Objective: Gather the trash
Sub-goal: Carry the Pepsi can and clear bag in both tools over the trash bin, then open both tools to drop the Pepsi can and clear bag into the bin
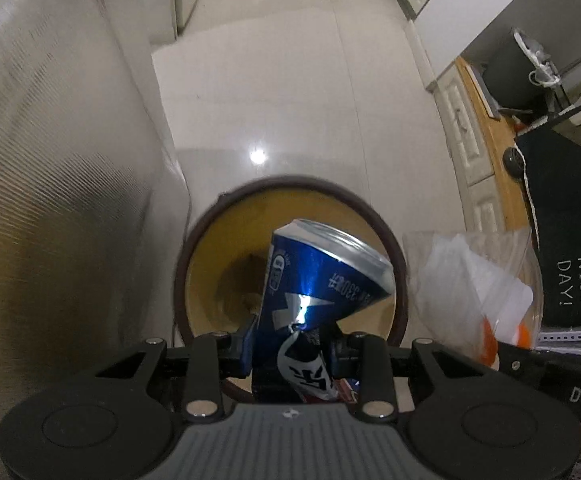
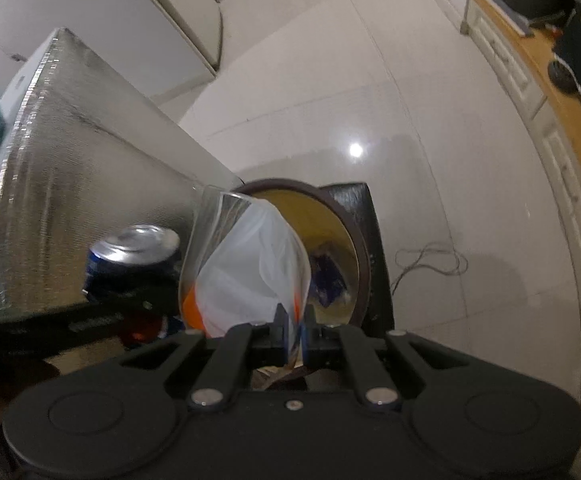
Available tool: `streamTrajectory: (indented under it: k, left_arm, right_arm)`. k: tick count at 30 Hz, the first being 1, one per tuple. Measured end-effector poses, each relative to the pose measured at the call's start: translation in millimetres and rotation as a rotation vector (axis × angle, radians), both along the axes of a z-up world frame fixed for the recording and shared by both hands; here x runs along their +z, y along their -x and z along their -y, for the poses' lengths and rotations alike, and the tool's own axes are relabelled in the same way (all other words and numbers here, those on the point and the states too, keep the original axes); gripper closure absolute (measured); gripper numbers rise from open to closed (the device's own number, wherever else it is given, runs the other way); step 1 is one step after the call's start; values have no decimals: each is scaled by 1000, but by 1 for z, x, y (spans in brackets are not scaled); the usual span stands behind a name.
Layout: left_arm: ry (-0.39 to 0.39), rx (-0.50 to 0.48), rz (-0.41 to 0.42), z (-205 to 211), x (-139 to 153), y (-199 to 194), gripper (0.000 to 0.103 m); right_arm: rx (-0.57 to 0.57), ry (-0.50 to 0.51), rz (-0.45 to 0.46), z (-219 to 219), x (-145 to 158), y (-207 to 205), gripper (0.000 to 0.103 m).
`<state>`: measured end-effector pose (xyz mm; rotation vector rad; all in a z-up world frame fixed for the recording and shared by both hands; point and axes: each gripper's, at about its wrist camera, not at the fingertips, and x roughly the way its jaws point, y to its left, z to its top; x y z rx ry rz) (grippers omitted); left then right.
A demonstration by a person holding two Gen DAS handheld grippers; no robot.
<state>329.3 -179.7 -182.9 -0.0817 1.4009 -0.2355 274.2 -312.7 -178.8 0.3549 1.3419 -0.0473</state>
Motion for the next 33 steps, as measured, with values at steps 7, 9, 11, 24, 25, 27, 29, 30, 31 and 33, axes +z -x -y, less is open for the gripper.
streamTrajectory:
  k: [7, 9, 11, 24, 25, 27, 29, 30, 31, 33]
  left_arm:
    - [-29, 34, -68, -2, -46, -9, 69]
    - [-50, 27, -72, -3, -58, -10, 69]
    - [-72, 19, -74, -2, -68, -11, 69]
    - [-72, 22, -84, 0, -98, -5, 68]
    - [-71, 21, -85, 0, -99, -5, 68]
    - [-68, 14, -80, -1, -100, -4, 68]
    - [-66, 12, -76, 0, -101, -5, 68]
    - [-63, 11, -73, -1, -100, -4, 68]
    - [-57, 13, -68, -1, -100, -5, 68]
    - [-39, 12, -53, 0, -98, -6, 68]
  right_arm:
    - [-130, -96, -105, 5, -57, -8, 97]
    - [-185, -127, -143, 3, -77, -10, 97]
    - [-234, -150, -181, 2, -95, -9, 96]
    - [-332, -241, -266, -17, -148, -3, 73]
    - [-335, -243, -265, -18, -149, -3, 69]
    - [-336, -237, -267, -15, -150, -2, 68]
    - [-327, -219, -274, -12, -150, -2, 68]
    - [-324, -213, -273, -11, -150, -3, 68]
    - [-324, -210, -269, -10, -149, -3, 68]
    - [-328, -208, -260, -6, -144, -2, 68]
